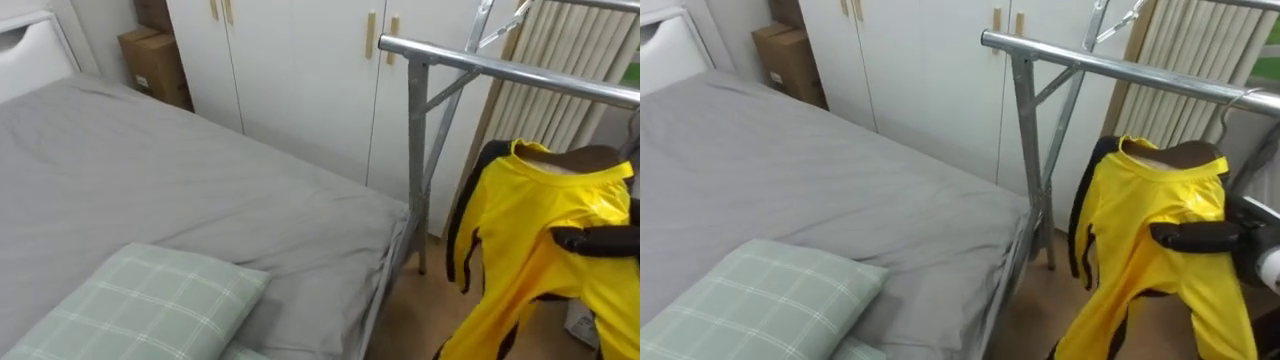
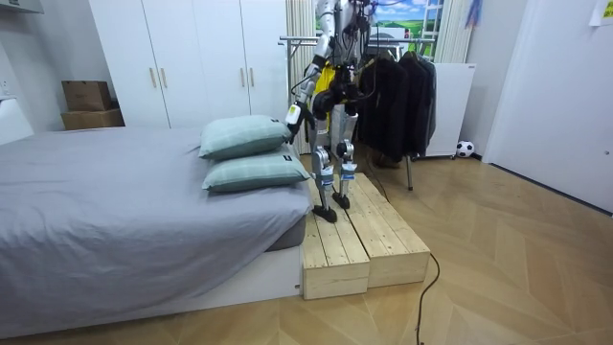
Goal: Hang clothes
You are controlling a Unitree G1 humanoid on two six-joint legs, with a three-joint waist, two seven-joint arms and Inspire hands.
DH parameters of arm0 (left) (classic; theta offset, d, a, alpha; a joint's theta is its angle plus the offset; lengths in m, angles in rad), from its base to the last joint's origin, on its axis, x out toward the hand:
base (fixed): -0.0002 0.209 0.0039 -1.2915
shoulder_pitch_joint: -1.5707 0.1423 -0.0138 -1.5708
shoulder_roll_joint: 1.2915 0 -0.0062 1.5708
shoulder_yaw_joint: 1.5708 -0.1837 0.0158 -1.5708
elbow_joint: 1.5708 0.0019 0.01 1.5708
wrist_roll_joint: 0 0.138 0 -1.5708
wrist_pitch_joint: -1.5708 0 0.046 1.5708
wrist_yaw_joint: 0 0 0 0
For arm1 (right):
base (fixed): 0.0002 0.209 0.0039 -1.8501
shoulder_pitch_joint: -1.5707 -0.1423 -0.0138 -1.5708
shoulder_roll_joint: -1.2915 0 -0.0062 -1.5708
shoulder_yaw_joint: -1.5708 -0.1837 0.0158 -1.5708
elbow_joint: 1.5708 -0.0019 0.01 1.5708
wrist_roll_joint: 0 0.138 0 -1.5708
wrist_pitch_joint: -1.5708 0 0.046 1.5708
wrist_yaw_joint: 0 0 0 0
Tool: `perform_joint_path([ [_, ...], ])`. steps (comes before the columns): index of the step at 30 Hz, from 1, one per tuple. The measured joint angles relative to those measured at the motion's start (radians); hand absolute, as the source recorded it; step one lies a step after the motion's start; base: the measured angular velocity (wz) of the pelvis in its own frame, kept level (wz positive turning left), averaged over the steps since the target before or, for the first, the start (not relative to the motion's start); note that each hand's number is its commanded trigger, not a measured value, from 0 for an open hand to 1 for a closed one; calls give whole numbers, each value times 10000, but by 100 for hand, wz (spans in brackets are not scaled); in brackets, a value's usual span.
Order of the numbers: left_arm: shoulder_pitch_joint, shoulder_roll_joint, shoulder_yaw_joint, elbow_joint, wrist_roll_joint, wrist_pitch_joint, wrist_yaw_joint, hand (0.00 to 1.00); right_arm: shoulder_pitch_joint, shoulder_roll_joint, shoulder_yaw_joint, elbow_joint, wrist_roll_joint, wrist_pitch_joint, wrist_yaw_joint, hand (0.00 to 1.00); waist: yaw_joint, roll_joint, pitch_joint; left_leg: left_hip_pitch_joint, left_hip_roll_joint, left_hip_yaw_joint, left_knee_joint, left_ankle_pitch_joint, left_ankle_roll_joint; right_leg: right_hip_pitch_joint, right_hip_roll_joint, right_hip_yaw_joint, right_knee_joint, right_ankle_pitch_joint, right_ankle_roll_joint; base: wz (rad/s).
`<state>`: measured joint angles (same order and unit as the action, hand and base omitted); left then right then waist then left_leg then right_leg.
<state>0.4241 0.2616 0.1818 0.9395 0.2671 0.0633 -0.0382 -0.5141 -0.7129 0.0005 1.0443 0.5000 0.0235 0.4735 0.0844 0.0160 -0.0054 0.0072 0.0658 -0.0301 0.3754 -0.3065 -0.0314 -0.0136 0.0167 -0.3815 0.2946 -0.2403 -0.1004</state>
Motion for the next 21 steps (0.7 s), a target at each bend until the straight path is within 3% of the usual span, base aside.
perform_joint_path([
  [3,13,-13,12,2,17,-7,-127,0,0,-135,-224,114,522,31,389,100,14,68,-5,-8,-76,38,-261,123,-190,-207,-127,-34,204,-90,-74,3],
  [11,35,-138,12,1,48,2,-143,0,1,-261,-248,117,1310,248,1082,100,3,183,69,39,-76,46,-387,162,-234,-255,-169,-75,343,-174,-112,0],
  [21,46,-149,-18,-258,55,1,-116,0,3,-308,-248,424,1731,246,1622,100,1,89,139,41,-79,51,-362,240,-367,-249,-233,-207,494,-288,-187,3],
])
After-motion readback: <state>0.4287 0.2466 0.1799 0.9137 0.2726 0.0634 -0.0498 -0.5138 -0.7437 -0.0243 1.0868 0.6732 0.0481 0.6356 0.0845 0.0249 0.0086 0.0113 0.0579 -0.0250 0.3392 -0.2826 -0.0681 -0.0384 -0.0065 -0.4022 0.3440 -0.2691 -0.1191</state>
